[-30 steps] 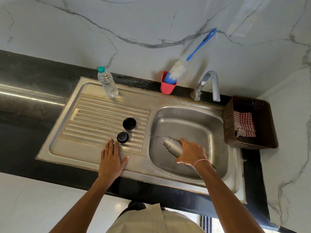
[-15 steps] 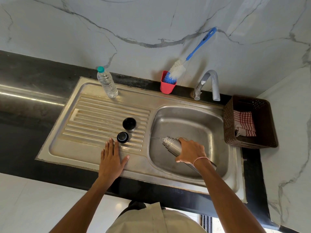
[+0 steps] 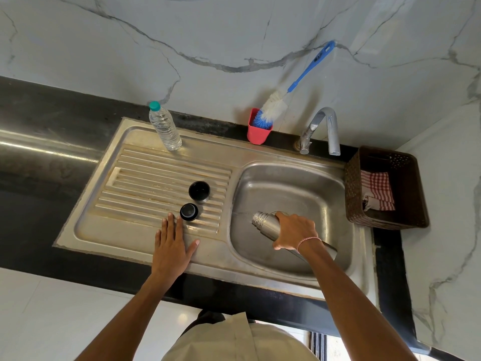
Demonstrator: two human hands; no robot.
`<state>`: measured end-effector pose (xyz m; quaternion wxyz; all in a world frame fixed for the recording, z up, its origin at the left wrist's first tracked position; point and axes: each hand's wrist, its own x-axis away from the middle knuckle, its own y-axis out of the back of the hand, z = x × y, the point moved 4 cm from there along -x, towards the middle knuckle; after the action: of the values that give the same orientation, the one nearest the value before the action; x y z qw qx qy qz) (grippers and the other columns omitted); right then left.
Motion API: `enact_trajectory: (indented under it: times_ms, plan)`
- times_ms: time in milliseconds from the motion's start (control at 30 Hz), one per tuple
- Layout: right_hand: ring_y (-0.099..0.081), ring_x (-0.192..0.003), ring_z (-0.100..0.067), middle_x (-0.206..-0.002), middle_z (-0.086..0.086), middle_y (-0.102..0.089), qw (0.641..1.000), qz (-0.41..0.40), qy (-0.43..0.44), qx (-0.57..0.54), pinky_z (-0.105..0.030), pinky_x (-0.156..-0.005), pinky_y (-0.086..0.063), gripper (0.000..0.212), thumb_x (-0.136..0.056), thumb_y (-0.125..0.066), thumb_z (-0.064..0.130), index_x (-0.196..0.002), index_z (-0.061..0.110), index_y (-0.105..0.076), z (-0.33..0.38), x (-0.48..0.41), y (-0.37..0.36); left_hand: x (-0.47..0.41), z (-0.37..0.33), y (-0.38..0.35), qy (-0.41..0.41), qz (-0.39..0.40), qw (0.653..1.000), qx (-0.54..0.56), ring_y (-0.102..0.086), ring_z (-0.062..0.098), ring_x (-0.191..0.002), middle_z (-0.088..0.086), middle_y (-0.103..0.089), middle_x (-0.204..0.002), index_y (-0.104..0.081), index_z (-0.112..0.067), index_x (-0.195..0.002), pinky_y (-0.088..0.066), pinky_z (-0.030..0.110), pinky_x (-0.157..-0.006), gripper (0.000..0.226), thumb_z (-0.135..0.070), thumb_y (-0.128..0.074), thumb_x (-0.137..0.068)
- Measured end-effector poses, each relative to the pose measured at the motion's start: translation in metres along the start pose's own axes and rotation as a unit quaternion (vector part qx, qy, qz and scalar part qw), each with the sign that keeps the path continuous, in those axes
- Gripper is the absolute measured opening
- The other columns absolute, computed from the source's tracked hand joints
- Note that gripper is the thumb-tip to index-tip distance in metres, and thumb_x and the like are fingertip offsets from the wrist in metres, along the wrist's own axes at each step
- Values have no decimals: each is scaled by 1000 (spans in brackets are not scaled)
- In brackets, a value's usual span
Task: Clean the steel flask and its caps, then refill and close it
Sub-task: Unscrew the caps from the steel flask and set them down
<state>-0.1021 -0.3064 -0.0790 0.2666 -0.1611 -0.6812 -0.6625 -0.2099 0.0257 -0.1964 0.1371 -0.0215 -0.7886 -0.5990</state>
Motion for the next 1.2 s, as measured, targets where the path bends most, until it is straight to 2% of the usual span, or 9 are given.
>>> enact_trajectory:
  times_ms: [267, 433, 533, 700, 967, 1100, 1200]
  plan:
    - [-67, -98, -28, -111, 0, -69, 998, -1, 22, 52, -35, -75, -42, 87, -64, -83, 45, -140, 35, -41, 7, -6, 17, 0, 1, 0, -5, -1, 1000, -3, 1, 33, -160, 14, 2, -173, -5, -10, -166, -11, 51, -128, 99, -77, -18, -94]
    - [-67, -100, -30, -112, -3, -69, 993, -4, 47, 105, -35, -76, -41, 90, -70, -81, 40, -146, 36, -34, 17, -10, 33, 0, 0, -1, -5, -3, 1000, -3, -2, 34, -159, 15, -1, -173, -8, -10, -165, -12, 52, -127, 99, -77, -20, -93]
    - [-67, -105, -29, -116, -4, -68, 988, 3, 59, 146, -37, -82, -46, 89, -74, -79, 35, -150, 35, -32, 26, -12, 44, 0, 0, -1, -5, -5, 1000, -2, -3, 34, -159, 16, -2, -173, -9, -10, -165, -13, 52, -127, 99, -77, -20, -94]
    - [-68, -101, -28, -112, -1, -68, 974, 25, 67, 217, -41, -88, -56, 72, -75, -78, 32, -139, 33, -45, 41, -12, 62, 0, 0, 0, -7, -6, 1000, 1, -3, 34, -159, 15, -2, -173, -8, -10, -165, -11, 51, -127, 100, -78, -19, -93]
    - [-65, -108, -28, -119, -1, -66, 955, 56, 56, 286, -43, -92, -54, 65, -74, -84, 39, -131, 31, -55, 55, -13, 89, -2, 1, -1, -3, -3, 1000, -1, -2, 34, -159, 15, -1, -173, -9, -11, -166, -11, 51, -127, 100, -79, -19, -92]
    - [-65, -103, -25, -114, 2, -68, 947, 79, 39, 309, -37, -79, -48, 64, -68, -88, 41, -126, 31, -62, 60, -13, 103, -1, 0, -1, -4, -7, 1000, 3, -3, 34, -159, 15, -2, -173, -9, -11, -166, -11, 51, -127, 100, -78, -20, -92]
    - [-66, -99, -25, -112, 3, -68, 943, 99, 16, 317, -38, -80, -52, 69, -61, -90, 46, -124, 33, -64, 64, -14, 112, -2, 1, -1, 0, -3, 1000, 1, -2, 34, -159, 15, -2, -173, -9, -11, -166, -12, 52, -127, 100, -78, -19, -92]
